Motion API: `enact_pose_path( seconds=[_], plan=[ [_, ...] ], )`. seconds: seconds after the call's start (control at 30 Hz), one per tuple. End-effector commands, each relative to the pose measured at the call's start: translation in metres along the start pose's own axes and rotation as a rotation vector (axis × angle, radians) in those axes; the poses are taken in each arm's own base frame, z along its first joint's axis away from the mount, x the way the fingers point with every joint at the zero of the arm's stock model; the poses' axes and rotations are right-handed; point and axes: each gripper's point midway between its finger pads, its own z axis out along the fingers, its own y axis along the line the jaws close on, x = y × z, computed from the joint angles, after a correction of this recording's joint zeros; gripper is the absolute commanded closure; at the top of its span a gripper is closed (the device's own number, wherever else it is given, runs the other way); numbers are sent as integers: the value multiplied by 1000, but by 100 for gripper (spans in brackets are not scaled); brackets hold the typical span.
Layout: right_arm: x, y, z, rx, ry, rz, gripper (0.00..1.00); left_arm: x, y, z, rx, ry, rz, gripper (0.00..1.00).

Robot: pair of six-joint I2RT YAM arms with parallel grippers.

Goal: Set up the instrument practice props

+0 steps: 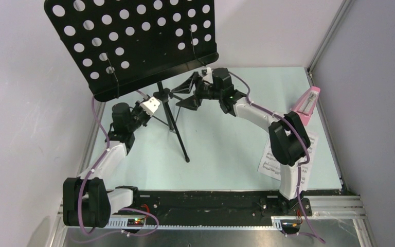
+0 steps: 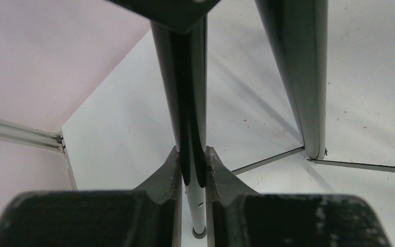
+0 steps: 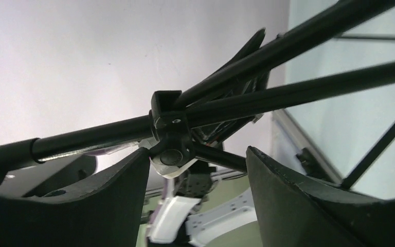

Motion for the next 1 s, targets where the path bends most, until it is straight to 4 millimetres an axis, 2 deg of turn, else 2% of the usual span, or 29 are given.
enact_pose_path(
  seconds=[0.0, 0.17, 0.47, 0.57, 0.77, 0.83, 0.97],
  plan=[
    [-17, -4, -19, 26, -81, -309, 27, 22, -20, -1, 68, 54, 26, 100],
    [-18, 16, -24, -62, -132, -561, 27, 22, -21, -1, 66, 56, 26, 100],
    [-3, 54, -22, -279, -116, -806, 29, 23, -21, -1, 68, 59, 25, 100],
    [3, 53, -20, -286, -101, -865, 29, 23, -21, -1, 68, 58, 25, 100],
    [5, 32, -6, -218, -100, -1012, 30, 24, -22, 0, 71, 61, 24, 100],
    [4, 30, -2, -230, -105, -1028, 31, 26, -22, 0, 73, 64, 22, 100],
    [8, 39, 1, -281, -109, -1049, 37, 26, -24, 0, 77, 64, 23, 100]
  ],
)
